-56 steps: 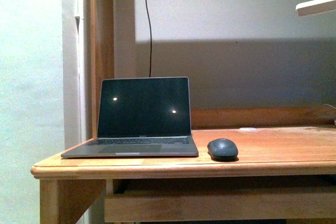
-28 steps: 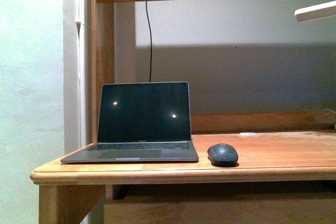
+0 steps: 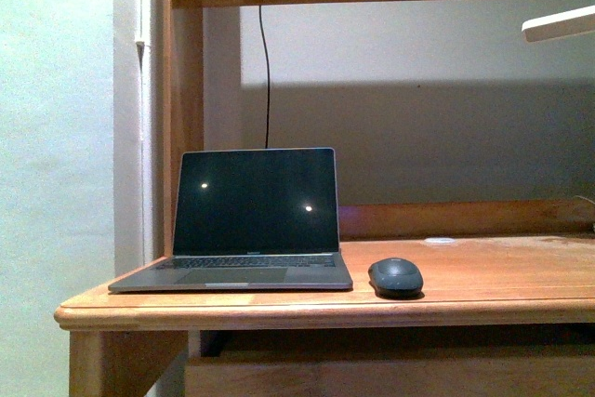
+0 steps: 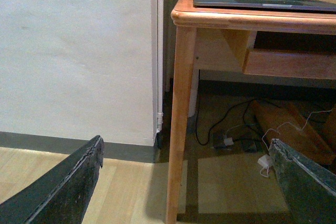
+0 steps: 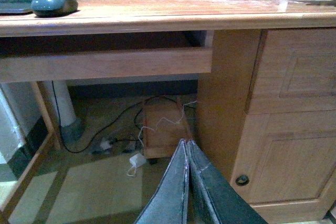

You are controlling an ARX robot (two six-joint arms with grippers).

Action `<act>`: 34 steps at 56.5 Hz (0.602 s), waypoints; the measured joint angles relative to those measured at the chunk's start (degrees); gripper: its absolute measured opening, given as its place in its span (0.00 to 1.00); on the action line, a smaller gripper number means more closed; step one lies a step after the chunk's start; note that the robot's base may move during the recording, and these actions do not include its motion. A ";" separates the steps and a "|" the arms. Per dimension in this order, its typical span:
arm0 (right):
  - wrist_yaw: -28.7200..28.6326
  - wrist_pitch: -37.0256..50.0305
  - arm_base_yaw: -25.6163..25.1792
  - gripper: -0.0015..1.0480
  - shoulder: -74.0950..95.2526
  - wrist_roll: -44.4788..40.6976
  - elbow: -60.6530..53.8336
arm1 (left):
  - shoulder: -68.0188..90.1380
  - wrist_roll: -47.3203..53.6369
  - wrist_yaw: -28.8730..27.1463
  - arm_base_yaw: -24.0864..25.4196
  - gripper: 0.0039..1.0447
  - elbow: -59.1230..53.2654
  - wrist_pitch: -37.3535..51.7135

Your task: Place mouse

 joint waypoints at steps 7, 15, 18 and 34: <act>0.00 0.00 -0.02 0.19 0.00 -0.11 -0.02 | 0.00 0.00 0.00 0.00 0.93 0.00 0.00; 0.00 0.00 -0.02 0.49 0.00 -0.11 -0.02 | 0.00 0.00 0.00 0.00 0.93 0.00 0.00; 0.00 0.00 -0.02 0.58 0.00 -0.11 -0.02 | 0.00 0.00 0.00 0.00 0.93 0.00 0.00; 0.00 0.00 -0.02 0.93 0.00 -0.11 -0.02 | 0.00 0.00 0.00 0.00 0.93 0.00 0.00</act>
